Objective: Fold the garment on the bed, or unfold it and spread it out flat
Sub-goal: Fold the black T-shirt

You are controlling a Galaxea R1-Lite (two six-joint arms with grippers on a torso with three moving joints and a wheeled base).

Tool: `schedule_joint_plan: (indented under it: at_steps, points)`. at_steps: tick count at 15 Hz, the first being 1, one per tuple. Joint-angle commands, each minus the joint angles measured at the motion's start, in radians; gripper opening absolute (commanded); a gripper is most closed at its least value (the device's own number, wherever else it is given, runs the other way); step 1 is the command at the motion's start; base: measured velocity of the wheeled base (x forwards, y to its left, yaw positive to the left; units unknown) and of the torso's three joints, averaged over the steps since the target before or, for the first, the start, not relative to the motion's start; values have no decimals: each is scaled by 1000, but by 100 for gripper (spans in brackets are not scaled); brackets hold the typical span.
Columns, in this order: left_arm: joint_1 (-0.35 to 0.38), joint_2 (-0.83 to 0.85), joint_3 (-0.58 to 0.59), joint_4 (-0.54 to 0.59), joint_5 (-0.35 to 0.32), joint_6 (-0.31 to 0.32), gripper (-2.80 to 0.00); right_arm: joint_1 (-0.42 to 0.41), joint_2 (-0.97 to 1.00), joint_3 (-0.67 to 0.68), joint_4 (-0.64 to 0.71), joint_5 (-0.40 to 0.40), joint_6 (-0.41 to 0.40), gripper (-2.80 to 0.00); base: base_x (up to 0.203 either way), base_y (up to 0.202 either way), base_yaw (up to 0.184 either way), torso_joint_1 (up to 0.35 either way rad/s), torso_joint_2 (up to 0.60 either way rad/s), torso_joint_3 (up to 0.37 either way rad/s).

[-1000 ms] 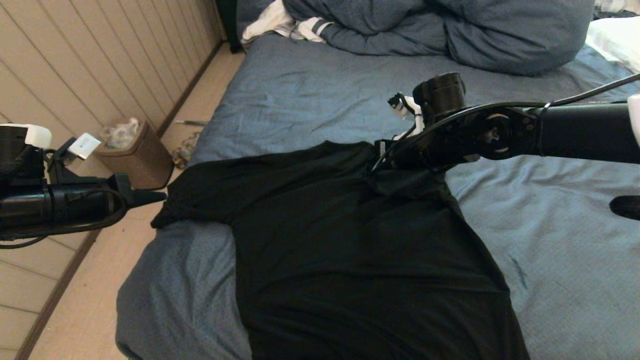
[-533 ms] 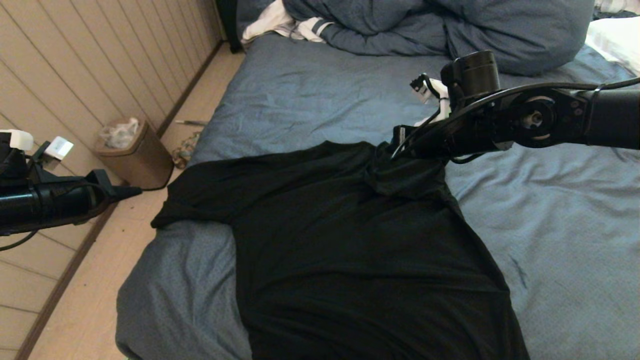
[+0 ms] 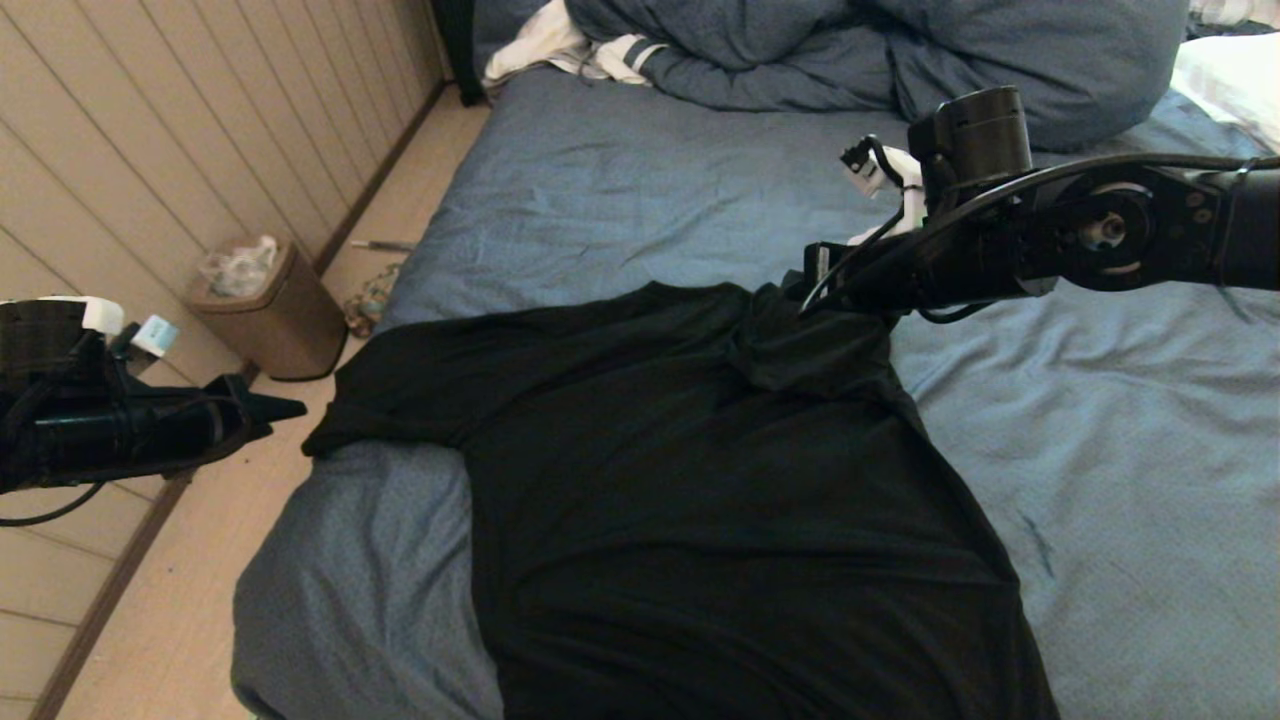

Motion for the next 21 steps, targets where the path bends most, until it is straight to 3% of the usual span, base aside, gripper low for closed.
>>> schedule_joint_plan:
  at_steps: [1,10,11,12,21]
  points:
    - [-5,27,3,-2,-13,-5,0,1,3,1,0,2,0,-280,0,0,0,0,0,0]
    - [-100,61,2,-3,-36,-69,0,-7,23,10,-1,4,4,-280,0,0,0,0,0,0]
    - [-102,62,-3,-3,-36,-74,-169,-9,23,10,-1,4,4,-280,0,0,0,0,0,0]
    - [-102,62,-5,-3,-35,-76,-280,-9,23,10,-1,4,4,-280,0,0,0,0,0,0]
    - [-102,-34,-17,-55,-12,-68,-280,-19,-2,43,-10,4,3,-280,0,0,0,0,0,0]
